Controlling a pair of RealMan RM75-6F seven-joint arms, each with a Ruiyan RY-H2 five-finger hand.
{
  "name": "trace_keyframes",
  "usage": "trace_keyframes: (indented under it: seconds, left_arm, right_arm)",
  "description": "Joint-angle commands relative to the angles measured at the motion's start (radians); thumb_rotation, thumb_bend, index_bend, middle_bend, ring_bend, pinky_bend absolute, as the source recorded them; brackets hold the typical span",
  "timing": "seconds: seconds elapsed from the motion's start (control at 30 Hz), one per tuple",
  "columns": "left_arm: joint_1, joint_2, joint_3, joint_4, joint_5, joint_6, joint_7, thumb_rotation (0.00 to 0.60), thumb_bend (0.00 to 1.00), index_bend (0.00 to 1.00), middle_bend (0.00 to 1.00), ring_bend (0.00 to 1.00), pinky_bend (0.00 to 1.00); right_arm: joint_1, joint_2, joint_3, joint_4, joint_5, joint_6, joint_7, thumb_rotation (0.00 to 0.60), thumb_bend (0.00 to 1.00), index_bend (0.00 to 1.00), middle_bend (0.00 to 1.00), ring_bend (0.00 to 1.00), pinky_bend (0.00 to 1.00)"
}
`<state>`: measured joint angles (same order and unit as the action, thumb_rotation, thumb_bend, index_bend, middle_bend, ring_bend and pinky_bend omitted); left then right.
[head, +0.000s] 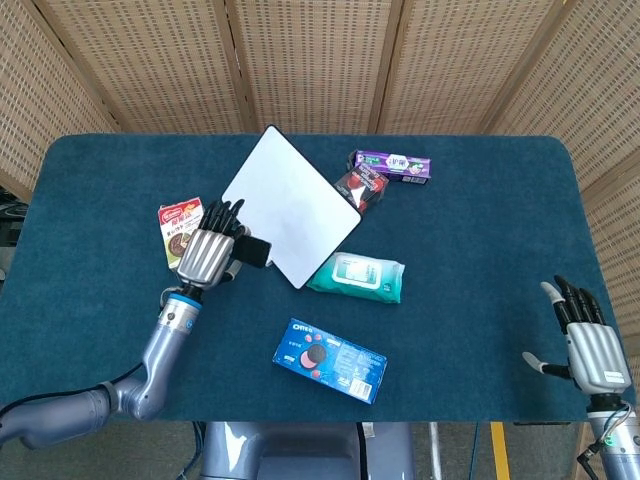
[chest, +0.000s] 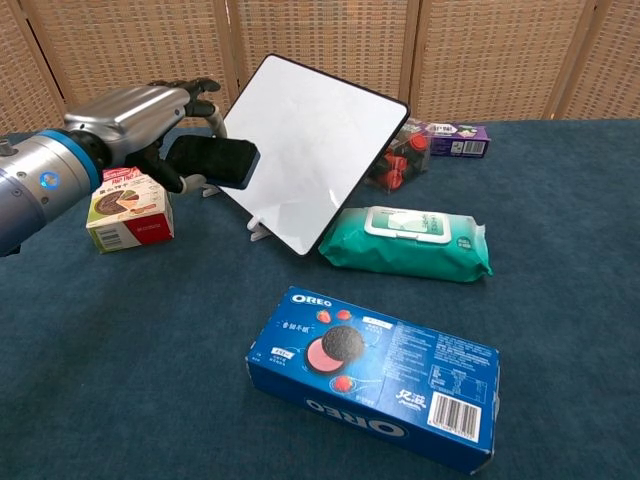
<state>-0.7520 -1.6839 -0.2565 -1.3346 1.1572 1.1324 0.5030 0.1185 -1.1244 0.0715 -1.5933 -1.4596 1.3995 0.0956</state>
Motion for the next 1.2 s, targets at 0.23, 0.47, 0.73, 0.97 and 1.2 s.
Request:
trace_keyframes:
  seconds: [0.23, 0.47, 0.73, 0.97, 1.2]
  left_arm:
    - [-0.095, -0.130, -0.040, 0.262, 0.102, 0.027, -0.116, 0.600, 0.36, 0.38, 0.00, 0.00, 0.00]
    - [-0.153, -0.226, -0.053, 0.454, 0.131, 0.015, -0.204, 0.600, 0.36, 0.38, 0.00, 0.00, 0.00]
    - [-0.219, -0.307, -0.063, 0.625, 0.145, -0.010, -0.242, 0.600, 0.36, 0.38, 0.00, 0.00, 0.00]
    - [-0.263, -0.374, -0.067, 0.744, 0.145, -0.039, -0.285, 0.600, 0.36, 0.38, 0.00, 0.00, 0.00]
    - [-0.291, -0.405, -0.063, 0.821, 0.150, -0.061, -0.307, 0.600, 0.35, 0.38, 0.00, 0.00, 0.00]
  right_arm:
    - [0.003, 0.003, 0.001, 0.007, 0.004, -0.011, 0.025, 0.600, 0.05, 0.02, 0.00, 0.00, 0.00]
    - [0.008, 0.002, -0.001, 0.013, 0.003, -0.022, 0.038, 0.600, 0.05, 0.02, 0.00, 0.00, 0.00]
    - [0.014, 0.001, 0.002, 0.024, 0.015, -0.039, 0.059, 0.600, 0.05, 0.03, 0.00, 0.00, 0.00]
    - [0.016, 0.001, 0.006, 0.035, 0.025, -0.047, 0.079, 0.600, 0.04, 0.02, 0.00, 0.00, 0.00]
    - [0.018, 0.006, 0.008, 0.039, 0.031, -0.054, 0.098, 0.600, 0.05, 0.02, 0.00, 0.00, 0.00]
